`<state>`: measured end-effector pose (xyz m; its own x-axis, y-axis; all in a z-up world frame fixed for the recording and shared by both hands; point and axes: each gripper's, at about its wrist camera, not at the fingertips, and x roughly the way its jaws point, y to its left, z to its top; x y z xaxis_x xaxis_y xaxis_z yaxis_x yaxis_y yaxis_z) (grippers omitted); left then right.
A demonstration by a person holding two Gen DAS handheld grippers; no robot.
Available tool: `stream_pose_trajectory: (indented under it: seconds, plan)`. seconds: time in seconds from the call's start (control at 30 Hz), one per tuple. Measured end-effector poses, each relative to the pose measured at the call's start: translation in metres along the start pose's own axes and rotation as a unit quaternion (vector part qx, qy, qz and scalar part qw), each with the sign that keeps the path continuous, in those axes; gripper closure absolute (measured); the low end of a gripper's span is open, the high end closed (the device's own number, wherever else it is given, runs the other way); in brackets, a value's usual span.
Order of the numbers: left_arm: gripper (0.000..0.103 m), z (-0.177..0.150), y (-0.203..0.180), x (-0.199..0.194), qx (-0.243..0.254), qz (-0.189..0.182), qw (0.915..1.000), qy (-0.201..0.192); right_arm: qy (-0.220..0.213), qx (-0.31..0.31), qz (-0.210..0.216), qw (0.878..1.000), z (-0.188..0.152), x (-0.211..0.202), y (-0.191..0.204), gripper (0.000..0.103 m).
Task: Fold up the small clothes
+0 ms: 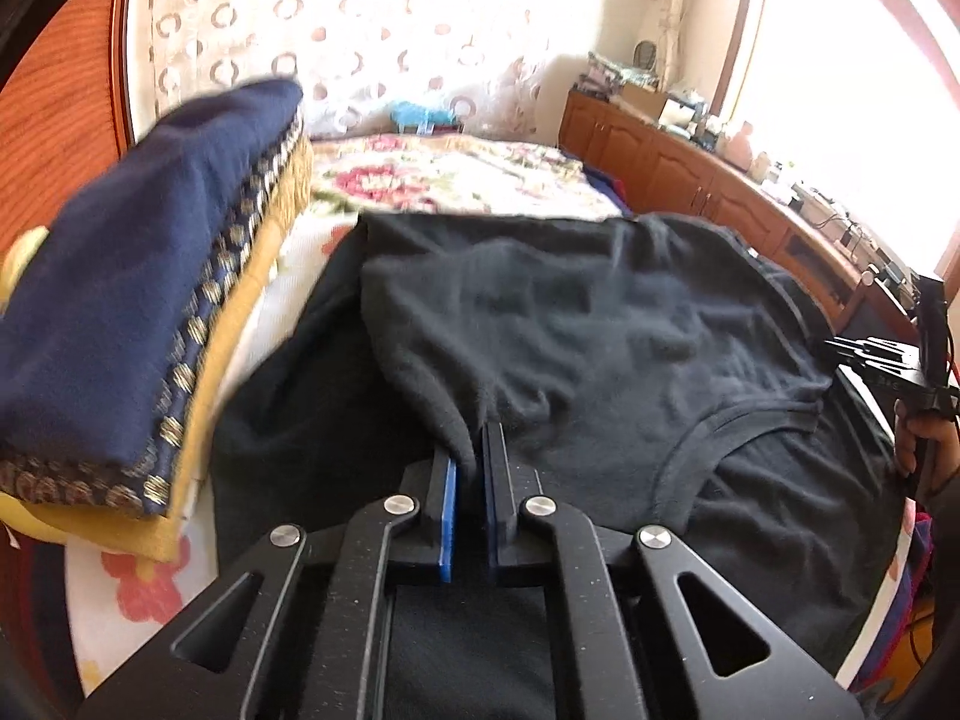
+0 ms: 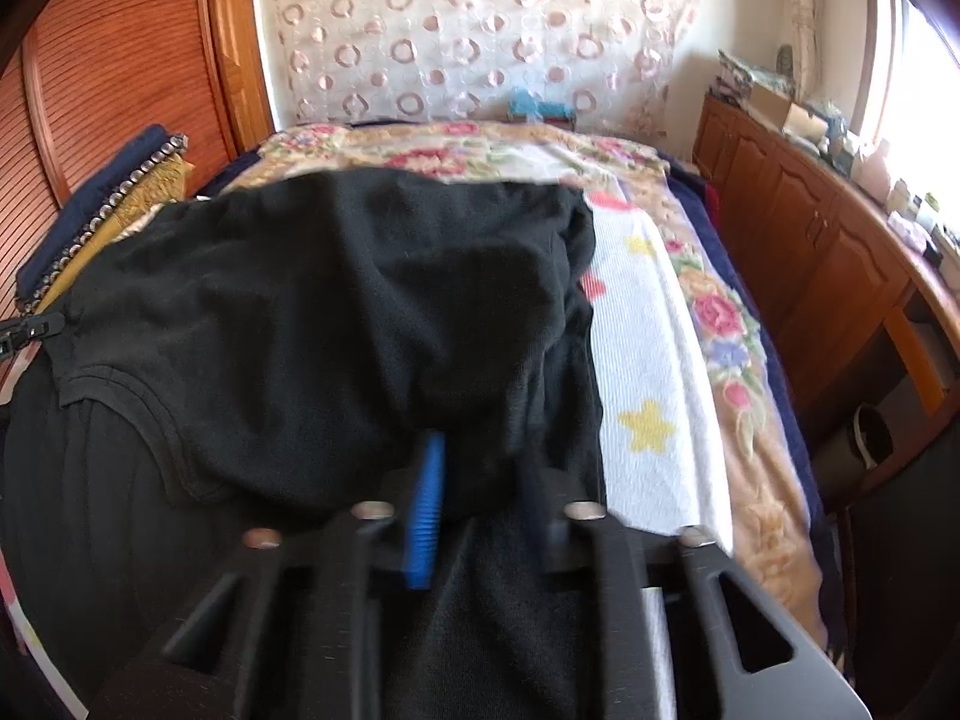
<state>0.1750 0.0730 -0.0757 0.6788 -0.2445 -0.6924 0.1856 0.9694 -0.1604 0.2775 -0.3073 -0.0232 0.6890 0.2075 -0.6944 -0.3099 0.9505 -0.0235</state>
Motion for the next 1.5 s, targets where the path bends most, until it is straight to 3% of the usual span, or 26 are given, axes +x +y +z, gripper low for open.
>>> stream_pose_trajectory:
  seconds: [0.2,0.43,0.6,0.97,1.17,1.37,1.5]
  plan:
    - [0.095,0.012,-0.011,-0.029,0.006,0.014,0.999,-0.042,-0.06,-0.009,0.02,0.998,0.01,-0.036,0.007,0.099]
    - [0.096,0.012,-0.019,-0.072,0.004,-0.015,0.9954,-0.094,-0.114,-0.013,0.036,0.993,0.014,-0.079,0.011,0.099]
    - [0.096,0.0,-0.014,-0.1,-0.002,-0.025,0.9934,-0.112,-0.138,-0.014,0.045,0.989,-0.006,-0.106,0.01,0.099]
    - [0.096,-0.046,-0.001,-0.12,-0.022,-0.035,0.9952,-0.089,-0.131,-0.005,0.069,0.989,-0.075,-0.14,0.004,0.099]
    - [0.098,-0.055,0.004,-0.118,-0.03,-0.034,0.9959,-0.078,-0.11,-0.002,0.078,0.991,-0.084,-0.146,0.004,0.099]
    - [0.098,-0.053,-0.003,-0.118,-0.022,-0.03,0.9962,-0.078,-0.116,-0.021,0.068,0.991,-0.072,-0.16,0.005,0.099]
    - [0.098,-0.07,0.001,-0.108,-0.026,-0.015,0.9983,-0.051,-0.088,-0.026,0.059,0.994,-0.08,-0.146,0.008,0.099]
